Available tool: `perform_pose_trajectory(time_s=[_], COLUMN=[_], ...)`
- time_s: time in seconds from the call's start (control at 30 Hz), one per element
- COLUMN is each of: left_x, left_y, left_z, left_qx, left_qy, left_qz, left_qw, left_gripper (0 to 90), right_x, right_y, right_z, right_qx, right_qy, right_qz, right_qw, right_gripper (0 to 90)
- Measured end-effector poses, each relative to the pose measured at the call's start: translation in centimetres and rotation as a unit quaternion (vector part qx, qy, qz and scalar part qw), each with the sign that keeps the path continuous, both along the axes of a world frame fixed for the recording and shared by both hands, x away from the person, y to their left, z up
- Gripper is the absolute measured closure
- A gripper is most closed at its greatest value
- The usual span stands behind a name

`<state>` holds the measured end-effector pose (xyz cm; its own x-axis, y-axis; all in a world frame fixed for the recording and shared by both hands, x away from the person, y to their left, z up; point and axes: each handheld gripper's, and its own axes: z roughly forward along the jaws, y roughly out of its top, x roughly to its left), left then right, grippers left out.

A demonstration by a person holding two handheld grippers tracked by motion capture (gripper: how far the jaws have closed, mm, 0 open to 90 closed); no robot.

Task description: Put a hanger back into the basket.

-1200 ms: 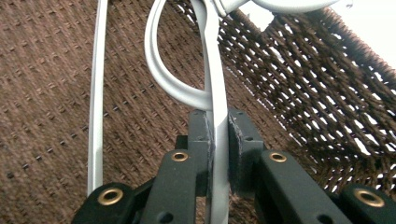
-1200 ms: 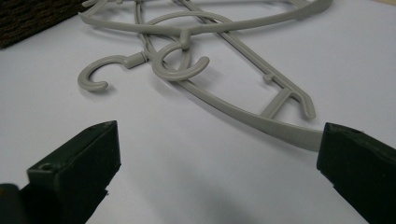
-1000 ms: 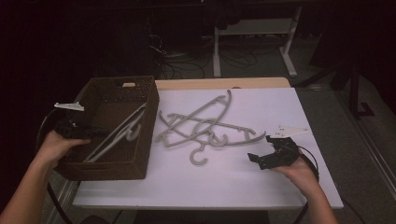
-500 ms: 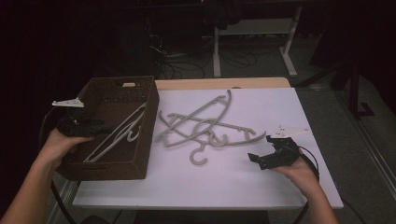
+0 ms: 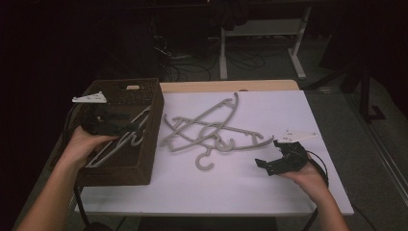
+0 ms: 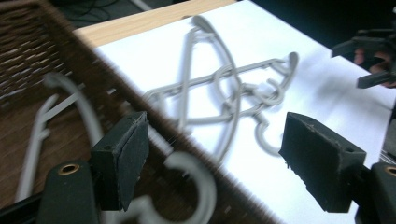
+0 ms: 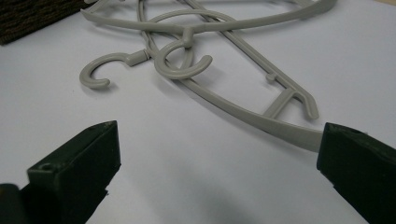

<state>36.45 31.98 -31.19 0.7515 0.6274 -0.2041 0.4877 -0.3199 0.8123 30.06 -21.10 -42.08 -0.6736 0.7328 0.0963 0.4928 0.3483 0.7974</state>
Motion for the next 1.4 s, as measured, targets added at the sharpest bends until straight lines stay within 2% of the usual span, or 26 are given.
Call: perform_pose_trajectory(time_s=[0.2,0.5,0.7,0.9,0.97,1.13,1.3,1.4], left_x=[0.5,1.1,1.4,1.9,2.1,2.5,3.4,4.0], left_y=[-4.1,-9.8,-13.5,-16.5,-17.2,-18.3,-18.9,-19.1], left_z=[0.5,0.9,0.2,-1.8,-2.7,-4.9,-7.6,-9.2], left_qx=[0.002,0.008,0.013,0.028,0.039,0.055,0.073,0.089], left_qy=[-0.003,-0.011,-0.015,-0.008,-0.008,-0.004,0.009,0.013], left_qz=[-0.027,-0.06,-0.072,-0.079,-0.076,-0.065,-0.048,-0.043], left_qw=[0.9996,0.9981,0.9972,0.9964,0.9963,0.9964,0.9961,0.9951], left_gripper=[21.4,21.2,21.9,23.5,23.6,25.1,27.4,29.0], right_x=[0.3,0.4,0.4,0.3,0.3,0.4,0.4,0.4], right_y=[0.4,0.1,0.2,0.0,-0.1,0.0,0.0,0.0], right_z=[-0.2,-0.3,-0.4,-0.4,-0.4,-0.5,-0.5,-0.5], right_qx=[-0.009,-0.002,-0.004,-0.002,-0.001,-0.001,-0.003,-0.003], right_qy=[-0.001,0.002,0.003,0.006,0.006,0.007,0.007,0.008], right_qz=[0.005,0.001,0.004,0.002,0.002,0.003,0.005,0.005], right_qw=[1.0,1.0,1.0,1.0,1.0,1.0,1.0,0.9999], right_gripper=[0.0,0.0,0.0,0.0,0.0,0.0,0.0,0.0])
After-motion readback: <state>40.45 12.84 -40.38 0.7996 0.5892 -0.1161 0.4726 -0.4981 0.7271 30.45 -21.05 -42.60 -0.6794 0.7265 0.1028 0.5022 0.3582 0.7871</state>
